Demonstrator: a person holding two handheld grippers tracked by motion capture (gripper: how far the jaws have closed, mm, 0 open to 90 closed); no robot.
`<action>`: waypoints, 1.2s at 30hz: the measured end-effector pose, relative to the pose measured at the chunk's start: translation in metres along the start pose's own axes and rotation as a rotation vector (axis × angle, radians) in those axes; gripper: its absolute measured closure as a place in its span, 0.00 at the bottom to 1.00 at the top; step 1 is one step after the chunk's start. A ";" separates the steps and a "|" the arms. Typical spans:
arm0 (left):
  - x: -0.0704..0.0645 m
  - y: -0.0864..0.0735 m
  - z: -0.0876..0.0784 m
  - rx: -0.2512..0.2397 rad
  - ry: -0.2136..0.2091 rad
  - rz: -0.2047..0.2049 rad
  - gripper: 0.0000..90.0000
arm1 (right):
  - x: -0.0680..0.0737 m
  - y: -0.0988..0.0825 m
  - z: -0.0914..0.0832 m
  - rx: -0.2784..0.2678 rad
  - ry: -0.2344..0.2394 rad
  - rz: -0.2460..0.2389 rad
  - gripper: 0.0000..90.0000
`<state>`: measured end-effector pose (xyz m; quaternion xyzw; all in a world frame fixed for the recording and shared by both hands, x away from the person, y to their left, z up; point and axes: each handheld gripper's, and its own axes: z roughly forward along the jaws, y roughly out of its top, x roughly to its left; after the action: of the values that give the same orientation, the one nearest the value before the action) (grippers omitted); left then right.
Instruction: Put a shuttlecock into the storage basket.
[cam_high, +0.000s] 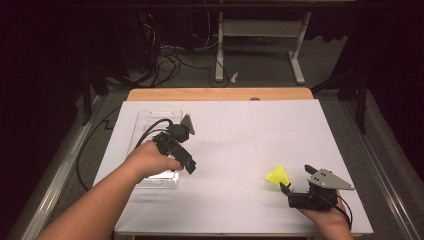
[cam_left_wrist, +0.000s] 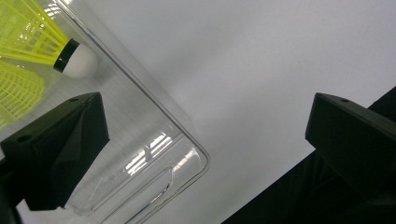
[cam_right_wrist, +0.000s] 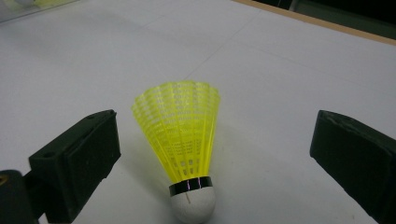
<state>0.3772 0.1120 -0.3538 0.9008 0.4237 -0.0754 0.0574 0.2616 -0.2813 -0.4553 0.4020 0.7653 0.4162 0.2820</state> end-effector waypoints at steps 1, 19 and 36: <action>0.000 0.000 0.000 -0.004 -0.002 -0.001 0.01 | 0.000 0.000 0.000 0.002 0.000 0.002 0.03; 0.001 -0.001 -0.003 -0.008 0.000 -0.003 0.01 | -0.002 -0.008 0.009 0.093 0.029 0.005 0.16; 0.002 -0.001 -0.003 -0.001 0.006 -0.009 0.01 | -0.003 -0.015 0.016 0.207 0.106 -0.011 0.52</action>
<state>0.3782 0.1147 -0.3515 0.8991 0.4280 -0.0730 0.0561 0.2699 -0.2818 -0.4757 0.4023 0.8202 0.3540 0.2003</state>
